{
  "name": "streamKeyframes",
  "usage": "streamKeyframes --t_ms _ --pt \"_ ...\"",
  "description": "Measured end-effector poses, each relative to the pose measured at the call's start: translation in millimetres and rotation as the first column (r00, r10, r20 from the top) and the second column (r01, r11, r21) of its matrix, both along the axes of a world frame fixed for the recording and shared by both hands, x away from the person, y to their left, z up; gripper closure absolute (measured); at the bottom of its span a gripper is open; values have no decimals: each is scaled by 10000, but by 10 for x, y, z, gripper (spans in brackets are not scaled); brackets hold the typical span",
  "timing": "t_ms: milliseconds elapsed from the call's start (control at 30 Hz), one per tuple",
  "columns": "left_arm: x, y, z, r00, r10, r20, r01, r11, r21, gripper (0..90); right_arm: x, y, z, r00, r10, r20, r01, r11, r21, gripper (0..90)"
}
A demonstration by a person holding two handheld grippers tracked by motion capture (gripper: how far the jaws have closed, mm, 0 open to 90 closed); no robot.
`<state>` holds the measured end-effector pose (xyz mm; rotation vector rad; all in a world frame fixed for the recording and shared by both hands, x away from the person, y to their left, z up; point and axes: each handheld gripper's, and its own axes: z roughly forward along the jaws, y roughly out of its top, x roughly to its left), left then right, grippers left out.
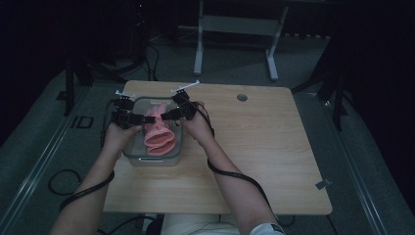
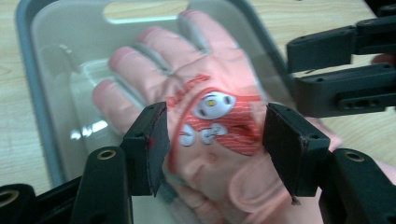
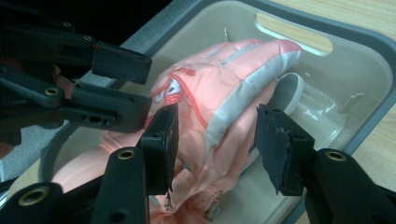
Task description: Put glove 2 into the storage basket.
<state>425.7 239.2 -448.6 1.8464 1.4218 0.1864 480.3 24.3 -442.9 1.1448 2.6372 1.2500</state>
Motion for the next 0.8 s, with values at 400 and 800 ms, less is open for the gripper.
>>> streamKeyframes --t_ms 400,800 --pt "-371 -138 107 9914 -111 1301 103 9999 75 212 -151 -99 66 9975 407 586 -430 9983 383 267" --pt "-805 -383 145 9624 -707 2622 501 9952 842 31 -281 -315 108 9911 111 1327 -182 9985 524 167"
